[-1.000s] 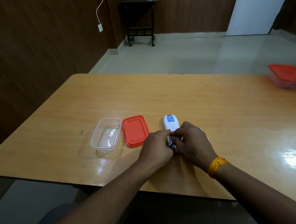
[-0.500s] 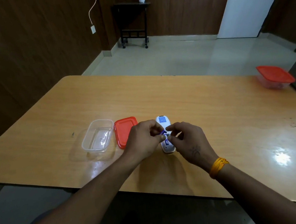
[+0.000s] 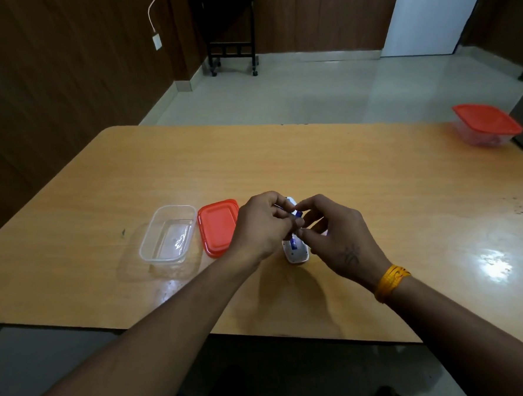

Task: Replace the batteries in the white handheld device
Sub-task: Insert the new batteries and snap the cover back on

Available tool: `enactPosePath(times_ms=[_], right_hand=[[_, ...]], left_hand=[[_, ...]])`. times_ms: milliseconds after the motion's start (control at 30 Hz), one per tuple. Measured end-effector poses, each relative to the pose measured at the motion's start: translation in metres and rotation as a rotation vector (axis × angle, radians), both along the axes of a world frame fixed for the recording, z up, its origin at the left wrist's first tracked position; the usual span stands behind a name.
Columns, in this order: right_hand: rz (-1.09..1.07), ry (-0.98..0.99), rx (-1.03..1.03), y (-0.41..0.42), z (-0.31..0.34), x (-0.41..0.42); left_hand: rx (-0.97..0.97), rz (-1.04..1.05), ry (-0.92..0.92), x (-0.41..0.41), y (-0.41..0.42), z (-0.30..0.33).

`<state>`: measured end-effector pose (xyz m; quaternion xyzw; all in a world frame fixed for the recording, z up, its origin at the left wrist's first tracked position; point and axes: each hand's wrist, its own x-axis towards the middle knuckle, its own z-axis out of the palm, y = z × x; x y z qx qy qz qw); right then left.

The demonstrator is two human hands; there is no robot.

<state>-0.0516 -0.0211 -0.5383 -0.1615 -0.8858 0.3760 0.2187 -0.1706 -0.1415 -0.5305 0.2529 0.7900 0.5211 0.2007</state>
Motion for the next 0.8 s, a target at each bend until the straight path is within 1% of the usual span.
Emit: enactPosePath(times_ms=[100, 167, 267, 333, 433, 533, 600, 633, 700, 800], right_hand=[[-0.020, 0.041, -0.095, 0.003, 0.003, 0.001], [-0.033, 0.056, -0.087, 0.003, 0.003, 0.000], [-0.059, 0.059, -0.013, 0.002, 0.002, -0.003], [-0.072, 0.062, 0.052, 0.005, 0.001, -0.003], [-0.066, 0.043, 0.147, 0.010, 0.000, 0.000], [-0.016, 0.020, 0.267, 0.008, -0.001, 0.003], [0.037, -0.001, 0.431, 0.005, -0.003, 0.003], [0.062, -0.015, 0.502, 0.003, -0.004, 0.002], [0.098, -0.041, 0.577, 0.001, -0.005, -0.001], [0.116, -0.091, 0.580, -0.001, -0.006, -0.007]], left_hand=[[-0.023, -0.041, 0.106, 0.003, -0.003, 0.000], [-0.012, -0.064, 0.118, 0.005, -0.004, 0.000], [-0.009, -0.090, 0.132, 0.005, -0.006, 0.000], [-0.071, -0.116, 0.232, 0.005, -0.008, 0.001], [-0.275, -0.174, 0.469, 0.003, -0.012, 0.005], [-0.487, -0.252, 0.551, 0.002, -0.016, 0.002], [-0.577, -0.296, 0.600, 0.002, -0.017, -0.001], [-0.590, -0.308, 0.614, 0.002, -0.017, -0.002], [-0.584, -0.308, 0.621, 0.001, -0.018, -0.002], [-0.585, -0.300, 0.624, 0.000, -0.018, -0.001]])
